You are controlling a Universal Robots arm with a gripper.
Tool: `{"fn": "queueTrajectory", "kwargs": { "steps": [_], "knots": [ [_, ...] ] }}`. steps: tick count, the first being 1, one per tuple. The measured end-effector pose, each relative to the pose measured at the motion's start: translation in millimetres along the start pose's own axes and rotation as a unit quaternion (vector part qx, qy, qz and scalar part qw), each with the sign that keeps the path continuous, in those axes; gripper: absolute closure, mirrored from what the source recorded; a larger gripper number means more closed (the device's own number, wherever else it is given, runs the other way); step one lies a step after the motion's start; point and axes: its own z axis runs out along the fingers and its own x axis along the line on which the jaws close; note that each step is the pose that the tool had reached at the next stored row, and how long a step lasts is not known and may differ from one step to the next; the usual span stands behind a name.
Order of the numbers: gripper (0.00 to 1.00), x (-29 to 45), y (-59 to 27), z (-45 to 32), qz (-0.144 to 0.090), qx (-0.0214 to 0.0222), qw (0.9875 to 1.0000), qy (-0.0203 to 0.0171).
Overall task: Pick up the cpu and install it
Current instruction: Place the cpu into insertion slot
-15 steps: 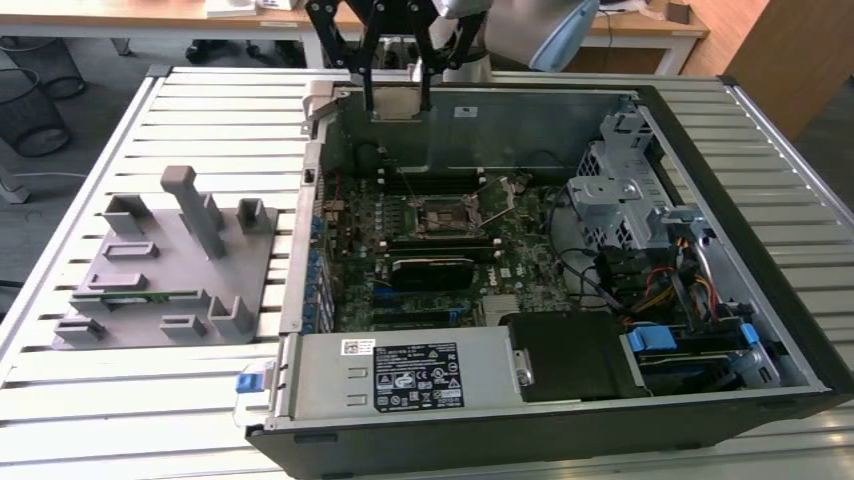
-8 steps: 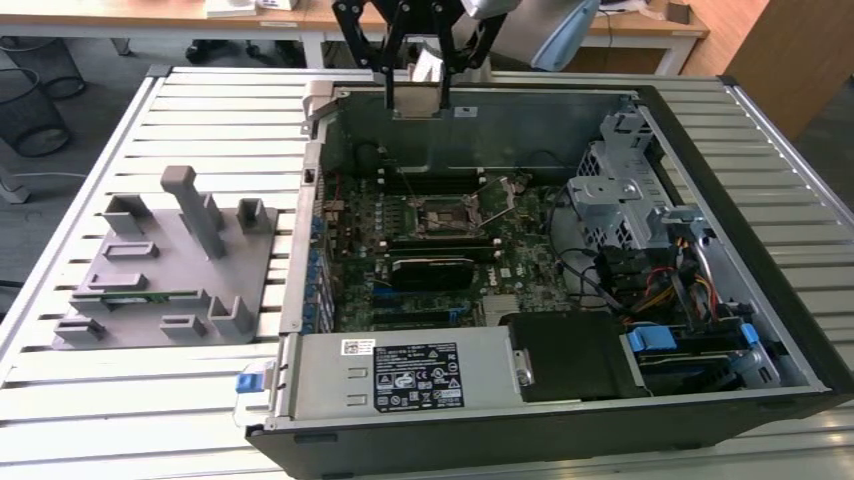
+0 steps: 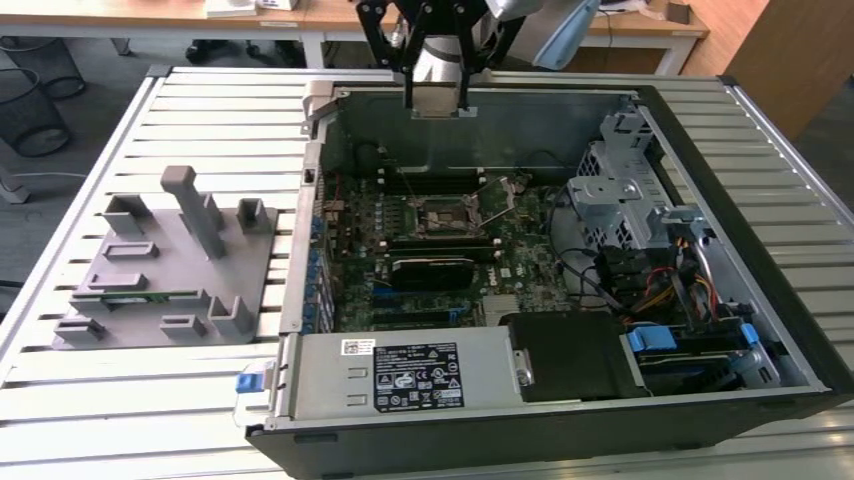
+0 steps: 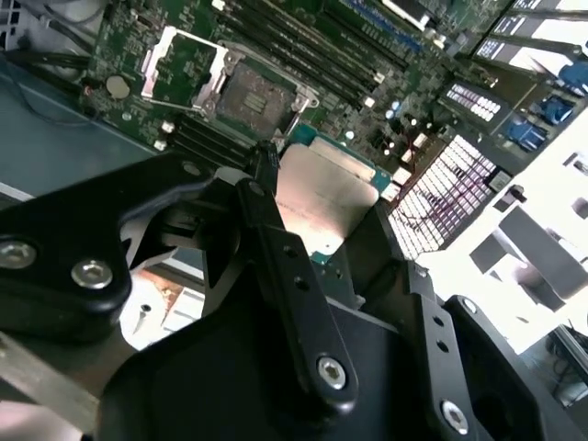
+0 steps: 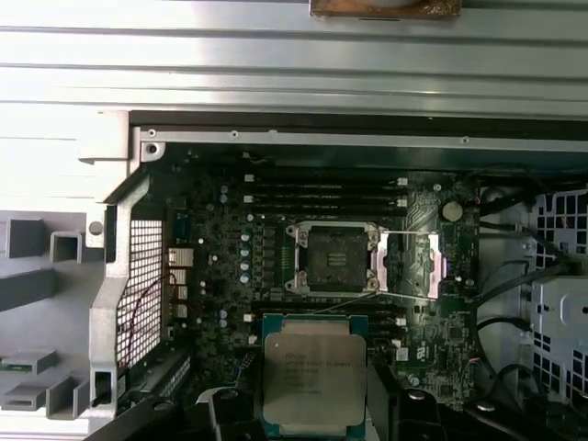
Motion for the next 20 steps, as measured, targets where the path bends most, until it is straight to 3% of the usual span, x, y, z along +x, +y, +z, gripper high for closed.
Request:
{"fn": "queueTrajectory", "kwargs": {
  "steps": [10,14,20],
  "knots": [
    [0.46,-8.2,0.1,1.5,0.005,0.0035,1.0,0.0002],
    [0.46,-8.3,0.1,2.4,0.032,0.0039,0.9995,0.0001],
    [0.46,-8.3,0.1,4.1,0.078,0.0036,0.9969,-0.0003]
  ]
}}
